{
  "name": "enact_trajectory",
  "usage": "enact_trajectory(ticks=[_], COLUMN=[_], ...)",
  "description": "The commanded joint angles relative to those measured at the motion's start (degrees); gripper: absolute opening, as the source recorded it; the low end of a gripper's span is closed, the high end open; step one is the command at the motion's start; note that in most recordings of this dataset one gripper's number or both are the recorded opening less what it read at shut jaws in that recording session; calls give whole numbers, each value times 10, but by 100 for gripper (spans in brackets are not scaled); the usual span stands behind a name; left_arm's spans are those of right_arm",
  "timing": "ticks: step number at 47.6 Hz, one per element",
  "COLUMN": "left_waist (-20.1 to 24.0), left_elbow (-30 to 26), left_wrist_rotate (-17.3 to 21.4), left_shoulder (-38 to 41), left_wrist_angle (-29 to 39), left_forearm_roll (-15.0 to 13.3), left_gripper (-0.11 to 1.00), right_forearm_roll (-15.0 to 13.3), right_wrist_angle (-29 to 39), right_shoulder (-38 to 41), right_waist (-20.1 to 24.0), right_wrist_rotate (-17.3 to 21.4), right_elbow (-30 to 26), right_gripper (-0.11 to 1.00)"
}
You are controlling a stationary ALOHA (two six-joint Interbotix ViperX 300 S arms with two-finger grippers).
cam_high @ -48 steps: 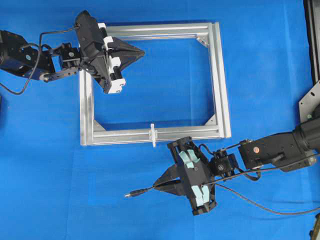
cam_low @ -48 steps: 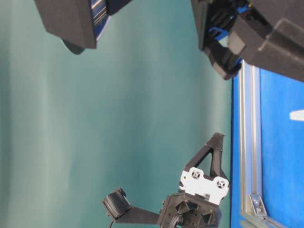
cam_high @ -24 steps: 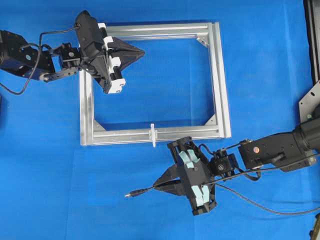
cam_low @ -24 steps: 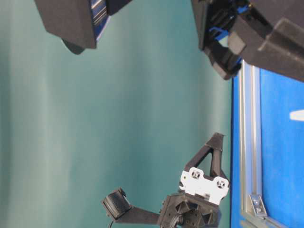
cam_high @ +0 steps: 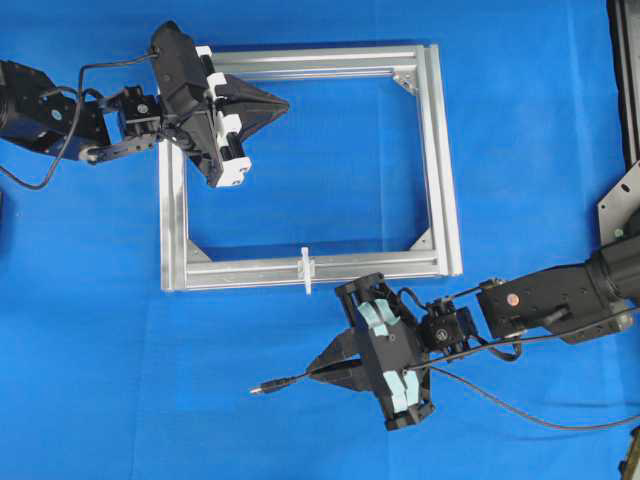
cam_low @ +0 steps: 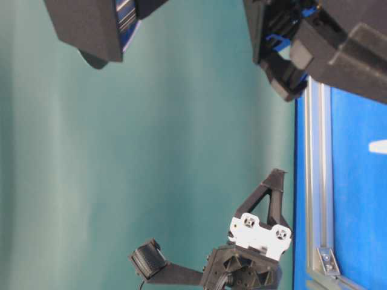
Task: Insert the wire through the string loop located in the center.
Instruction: 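Lift the cable and carry the plug toward the white zip-tie loop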
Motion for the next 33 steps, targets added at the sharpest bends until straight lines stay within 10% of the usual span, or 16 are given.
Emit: enact_trajectory(ticks=[1,33], left_waist=[-1,-1], left_elbow=[-4,-4], left_wrist_rotate=[1,1], left_shoulder=[-18,-18], left_wrist_angle=[-2,-2], left_forearm_roll=[2,2], left_gripper=[0,0], right_forearm_roll=[1,28], right_wrist_angle=[-3,-23], right_shoulder=[-22,-123], right_waist=[1,0], right_wrist_rotate=[0,3], right_elbow=[3,153], right_gripper=[-2,-2])
